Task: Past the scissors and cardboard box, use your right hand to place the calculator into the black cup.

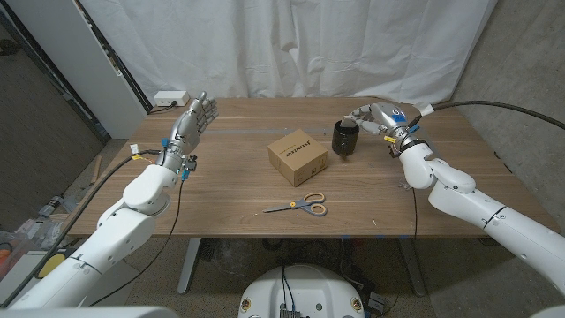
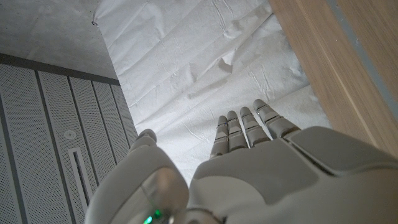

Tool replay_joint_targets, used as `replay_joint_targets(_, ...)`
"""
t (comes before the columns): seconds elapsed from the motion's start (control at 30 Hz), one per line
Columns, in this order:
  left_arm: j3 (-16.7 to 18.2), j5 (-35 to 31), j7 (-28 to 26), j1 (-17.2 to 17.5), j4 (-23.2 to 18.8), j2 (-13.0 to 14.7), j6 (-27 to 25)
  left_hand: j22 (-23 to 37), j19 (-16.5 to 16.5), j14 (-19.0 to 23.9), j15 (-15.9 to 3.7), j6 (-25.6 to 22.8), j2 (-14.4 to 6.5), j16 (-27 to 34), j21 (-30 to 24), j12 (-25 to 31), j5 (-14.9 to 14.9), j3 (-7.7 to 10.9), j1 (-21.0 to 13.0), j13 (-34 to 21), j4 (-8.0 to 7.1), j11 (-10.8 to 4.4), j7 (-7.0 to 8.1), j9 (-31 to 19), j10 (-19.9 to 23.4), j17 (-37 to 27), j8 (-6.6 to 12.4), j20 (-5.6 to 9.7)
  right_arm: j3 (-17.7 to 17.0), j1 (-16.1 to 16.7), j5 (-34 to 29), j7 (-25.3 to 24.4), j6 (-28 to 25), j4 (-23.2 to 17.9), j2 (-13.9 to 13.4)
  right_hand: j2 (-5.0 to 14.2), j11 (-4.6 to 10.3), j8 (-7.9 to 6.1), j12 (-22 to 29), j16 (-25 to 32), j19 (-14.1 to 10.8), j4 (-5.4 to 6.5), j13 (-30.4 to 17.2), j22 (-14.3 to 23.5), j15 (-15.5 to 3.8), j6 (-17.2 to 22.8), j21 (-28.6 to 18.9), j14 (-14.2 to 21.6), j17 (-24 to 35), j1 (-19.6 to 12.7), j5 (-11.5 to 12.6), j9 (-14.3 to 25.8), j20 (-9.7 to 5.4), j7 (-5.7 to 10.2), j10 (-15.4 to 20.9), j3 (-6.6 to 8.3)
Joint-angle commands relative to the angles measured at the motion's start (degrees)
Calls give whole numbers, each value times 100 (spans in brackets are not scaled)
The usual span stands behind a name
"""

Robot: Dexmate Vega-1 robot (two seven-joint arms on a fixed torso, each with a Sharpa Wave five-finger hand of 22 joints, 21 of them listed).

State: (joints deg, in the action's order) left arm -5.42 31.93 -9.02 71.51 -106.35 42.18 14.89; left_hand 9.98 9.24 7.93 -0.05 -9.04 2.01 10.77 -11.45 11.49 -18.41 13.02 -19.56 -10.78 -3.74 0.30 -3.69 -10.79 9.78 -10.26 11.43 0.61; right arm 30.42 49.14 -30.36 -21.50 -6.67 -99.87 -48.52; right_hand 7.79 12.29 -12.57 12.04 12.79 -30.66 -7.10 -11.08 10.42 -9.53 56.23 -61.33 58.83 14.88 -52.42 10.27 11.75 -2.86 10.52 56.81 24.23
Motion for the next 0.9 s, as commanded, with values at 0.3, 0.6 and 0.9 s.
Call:
replay_joint_targets(0.3,3,15,6,12,-30,20,-46,30,-29,29,-4,-54,-5,6,3,1,18,-39,-65,-19,8,-2,1,-7,17,-26,1,-10,73,-15,35,73,-25,7,-34,-94,-22,24,-29,9,-147,-28,6,-10,-320,60,38,46,19,133,24,363,-816,220,-145,96)
replay_joint_targets(0.6,12,23,7,33,-14,13,-27,30,-31,31,-7,-53,-8,7,3,1,18,-46,-69,-19,8,-7,1,-8,19,-26,0,-11,110,-19,-17,156,-123,-47,-51,-518,-17,-4,-13,-22,-295,-97,4,-14,-304,-168,349,-70,41,249,64,260,-834,226,-356,209)
replay_joint_targets(0.9,28,18,9,52,-7,10,4,30,-33,33,-7,-52,-11,8,3,1,18,-54,-73,-19,7,-6,7,-8,20,-26,-1,-13,121,-31,-21,195,-115,-71,-70,-669,-23,58,7,-59,-343,-74,-1,1,-303,-642,576,-204,44,305,65,242,-844,227,-770,373)
